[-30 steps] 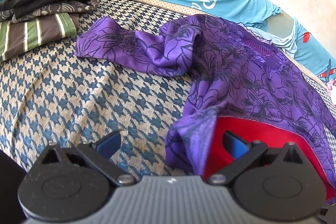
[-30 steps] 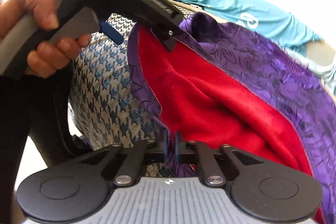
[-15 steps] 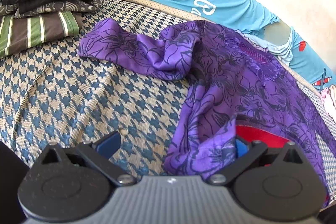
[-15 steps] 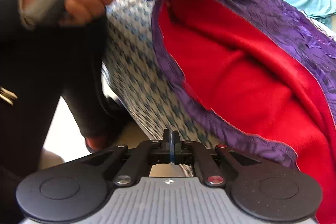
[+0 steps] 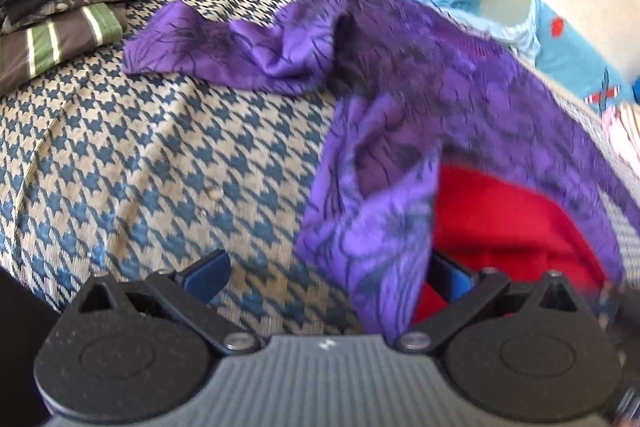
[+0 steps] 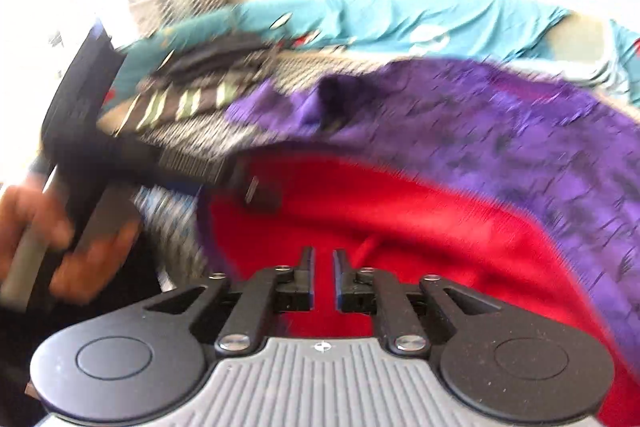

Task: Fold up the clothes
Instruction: 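Pinch the blouse edge with the right gripper and pull it over the red lining, then release the blouse with the right gripper and lift away over the blouse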

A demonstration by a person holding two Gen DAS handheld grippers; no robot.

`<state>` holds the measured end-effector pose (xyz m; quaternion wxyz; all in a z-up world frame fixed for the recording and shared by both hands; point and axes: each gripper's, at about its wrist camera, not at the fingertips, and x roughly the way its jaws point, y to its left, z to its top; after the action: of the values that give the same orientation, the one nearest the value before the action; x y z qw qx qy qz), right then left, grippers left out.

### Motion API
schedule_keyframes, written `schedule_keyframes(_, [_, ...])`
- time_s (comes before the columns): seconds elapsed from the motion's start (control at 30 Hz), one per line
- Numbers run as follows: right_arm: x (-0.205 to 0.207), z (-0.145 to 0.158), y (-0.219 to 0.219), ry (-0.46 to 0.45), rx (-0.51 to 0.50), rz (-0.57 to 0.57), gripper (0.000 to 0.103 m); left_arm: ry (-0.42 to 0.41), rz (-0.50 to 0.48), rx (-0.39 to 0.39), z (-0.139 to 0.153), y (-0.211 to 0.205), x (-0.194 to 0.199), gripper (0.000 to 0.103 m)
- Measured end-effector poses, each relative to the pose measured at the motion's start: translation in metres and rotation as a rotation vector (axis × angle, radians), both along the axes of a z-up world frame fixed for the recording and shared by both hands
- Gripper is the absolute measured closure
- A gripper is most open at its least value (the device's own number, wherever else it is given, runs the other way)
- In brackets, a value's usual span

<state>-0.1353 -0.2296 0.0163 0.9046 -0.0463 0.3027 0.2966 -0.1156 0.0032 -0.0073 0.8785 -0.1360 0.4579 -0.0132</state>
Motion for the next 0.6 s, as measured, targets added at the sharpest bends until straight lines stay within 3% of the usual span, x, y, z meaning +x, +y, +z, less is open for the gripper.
schedule_keyframes(0.17, [0.031,0.007,0.015,-0.037,0.037,-0.026,0.076,-0.002,-0.025,0.015,-0.001,-0.004,-0.006,0.0])
schedule_keyframes(0.3, [0.052,0.006,0.029,0.04,0.031,-0.051,0.075,-0.011,0.02,0.027,0.0,0.003,-0.01,0.0])
schedule_keyframes(0.5, [0.048,0.002,0.03,0.033,0.075,-0.035,0.074,-0.083,0.056,-0.023,0.012,0.016,-0.018,0.0])
schedule_keyframes(0.6, [0.051,0.003,0.031,-0.012,0.056,-0.055,0.066,-0.166,0.041,-0.084,0.027,0.021,-0.026,0.0])
